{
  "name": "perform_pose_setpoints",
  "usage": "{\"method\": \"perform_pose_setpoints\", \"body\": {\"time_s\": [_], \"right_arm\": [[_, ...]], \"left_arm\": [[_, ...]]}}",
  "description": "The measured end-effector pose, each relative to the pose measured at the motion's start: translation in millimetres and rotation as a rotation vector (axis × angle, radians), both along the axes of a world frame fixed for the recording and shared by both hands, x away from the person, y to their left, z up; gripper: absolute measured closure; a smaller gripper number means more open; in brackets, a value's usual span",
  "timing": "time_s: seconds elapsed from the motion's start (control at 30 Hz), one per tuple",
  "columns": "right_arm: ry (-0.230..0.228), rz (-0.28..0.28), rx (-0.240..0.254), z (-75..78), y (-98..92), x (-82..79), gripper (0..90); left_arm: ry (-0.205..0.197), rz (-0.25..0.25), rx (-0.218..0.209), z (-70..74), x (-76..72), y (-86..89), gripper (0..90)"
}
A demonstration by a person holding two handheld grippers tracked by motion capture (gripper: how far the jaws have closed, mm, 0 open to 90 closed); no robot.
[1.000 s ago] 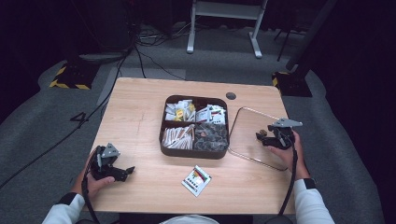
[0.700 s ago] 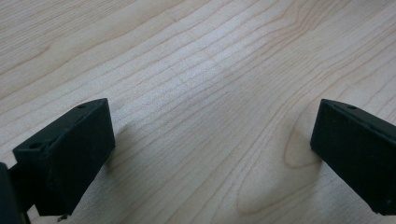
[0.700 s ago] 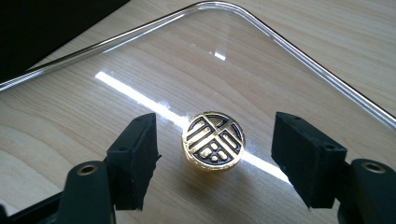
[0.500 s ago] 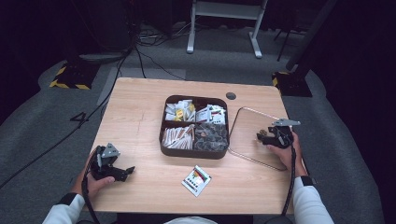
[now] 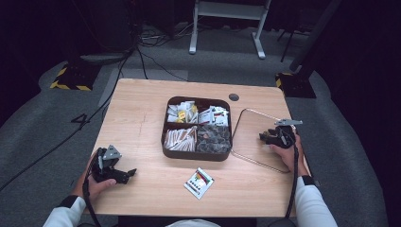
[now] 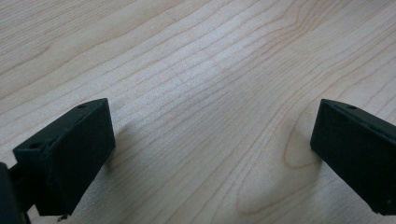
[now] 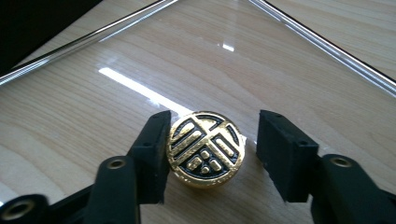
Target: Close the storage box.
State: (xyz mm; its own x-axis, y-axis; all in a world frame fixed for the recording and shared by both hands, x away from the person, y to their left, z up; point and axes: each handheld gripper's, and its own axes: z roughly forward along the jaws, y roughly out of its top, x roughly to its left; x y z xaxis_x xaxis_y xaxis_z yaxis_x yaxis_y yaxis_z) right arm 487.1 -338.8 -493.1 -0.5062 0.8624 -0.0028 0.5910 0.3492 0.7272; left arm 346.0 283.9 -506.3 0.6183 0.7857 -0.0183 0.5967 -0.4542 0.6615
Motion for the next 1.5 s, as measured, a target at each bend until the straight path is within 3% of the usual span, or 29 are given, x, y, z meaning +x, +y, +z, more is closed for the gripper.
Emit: {"method": "perform_pose_setpoints", "body": {"time_s": [0.13,0.63,1.07,1.17,1.3,1.4,1.5], "right_arm": [[0.008,0.015,0.009,1.1,2.2,-2.2,58.7],[-0.008,0.012,-0.005,1.6,2.5,-5.6,59.7],[-0.033,0.009,0.037,10.7,-4.5,-10.5,59.7],[-0.064,0.006,-0.012,15.1,-2.9,-12.1,59.7],[-0.073,0.015,0.016,20.3,-4.7,-13.6,59.7],[-0.076,0.023,-0.008,23.5,-3.9,-14.1,59.7],[-0.078,0.034,0.001,26.5,-4.1,-14.8,59.7]], "left_arm": [[0.0,0.0,0.0,0.0,0.0,0.0,0.1],[0.0,0.0,0.0,0.0,0.0,0.0,0.1],[0.0,0.0,0.0,0.0,0.0,0.0,0.1],[0.0,0.0,0.0,0.0,0.0,0.0,0.1],[0.0,0.0,0.0,0.0,0.0,0.0,0.1],[0.0,0.0,0.0,0.0,0.0,0.0,0.1],[0.0,0.0,0.0,0.0,0.0,0.0,0.1]]}}
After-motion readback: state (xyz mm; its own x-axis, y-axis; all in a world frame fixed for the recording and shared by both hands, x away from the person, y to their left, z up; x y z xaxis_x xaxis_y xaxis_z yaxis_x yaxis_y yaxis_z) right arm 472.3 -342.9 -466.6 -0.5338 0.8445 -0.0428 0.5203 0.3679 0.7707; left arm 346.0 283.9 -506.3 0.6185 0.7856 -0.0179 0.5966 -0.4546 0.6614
